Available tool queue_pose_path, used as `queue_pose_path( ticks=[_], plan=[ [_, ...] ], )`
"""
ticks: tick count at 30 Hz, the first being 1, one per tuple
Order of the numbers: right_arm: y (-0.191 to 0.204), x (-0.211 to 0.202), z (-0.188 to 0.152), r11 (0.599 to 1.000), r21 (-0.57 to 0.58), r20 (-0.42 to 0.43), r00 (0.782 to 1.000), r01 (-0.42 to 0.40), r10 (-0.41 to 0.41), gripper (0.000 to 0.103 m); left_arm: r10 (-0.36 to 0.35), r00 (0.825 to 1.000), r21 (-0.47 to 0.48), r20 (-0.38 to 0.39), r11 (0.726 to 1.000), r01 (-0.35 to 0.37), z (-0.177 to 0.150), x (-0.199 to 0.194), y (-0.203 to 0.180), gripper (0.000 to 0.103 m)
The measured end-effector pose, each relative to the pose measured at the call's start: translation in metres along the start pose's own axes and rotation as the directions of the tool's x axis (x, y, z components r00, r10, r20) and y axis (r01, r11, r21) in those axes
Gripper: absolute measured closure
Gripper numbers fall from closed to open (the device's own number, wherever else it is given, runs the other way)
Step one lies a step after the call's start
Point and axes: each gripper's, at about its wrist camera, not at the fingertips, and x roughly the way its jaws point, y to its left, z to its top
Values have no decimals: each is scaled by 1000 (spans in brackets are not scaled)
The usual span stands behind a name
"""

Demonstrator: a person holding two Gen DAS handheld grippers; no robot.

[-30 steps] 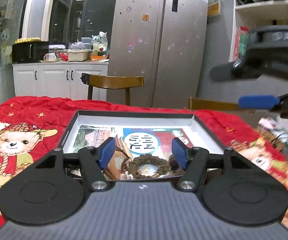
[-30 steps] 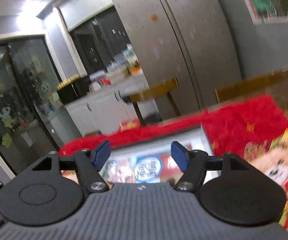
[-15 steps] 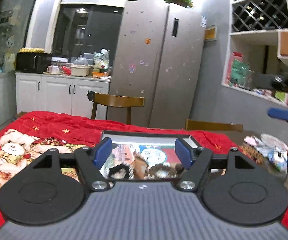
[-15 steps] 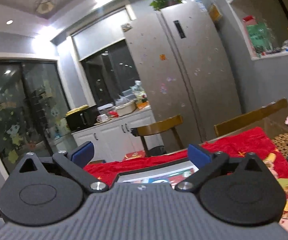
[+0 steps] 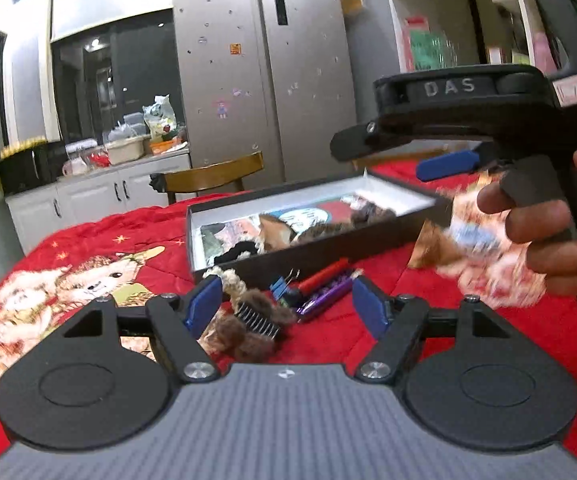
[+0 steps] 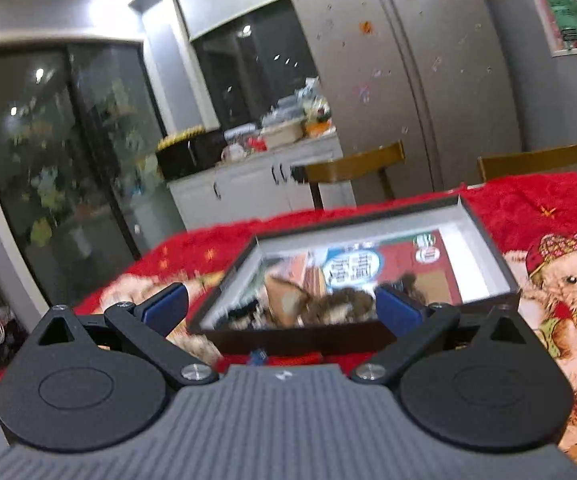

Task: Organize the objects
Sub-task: 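Grasp the fuzzy brown comb clip with the left gripper while the right gripper approaches the lighters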

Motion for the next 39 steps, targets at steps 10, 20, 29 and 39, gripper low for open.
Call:
queue_pose_path(
  ticks=[10, 20, 29, 39],
  plan=[
    [-16, 24, -23, 1000, 0, -102, 995, 1, -1, 0, 4, 985, -56, -172, 998, -13, 1, 54, 21, 27],
    [-10, 35, -41, 998, -38, -157, 987, -43, 36, 0, -2, 968, -126, -253, 992, -31, -5, 65, 42, 52],
    [-5, 43, -44, 993, -64, -223, 972, -95, 78, 0, 71, 977, -203, -199, 973, -112, -4, 51, 54, 55],
    [18, 71, -47, 973, -229, -307, 951, -31, -42, 4, 66, 978, -214, -200, 971, -109, -5, 50, 55, 55]
  ],
)
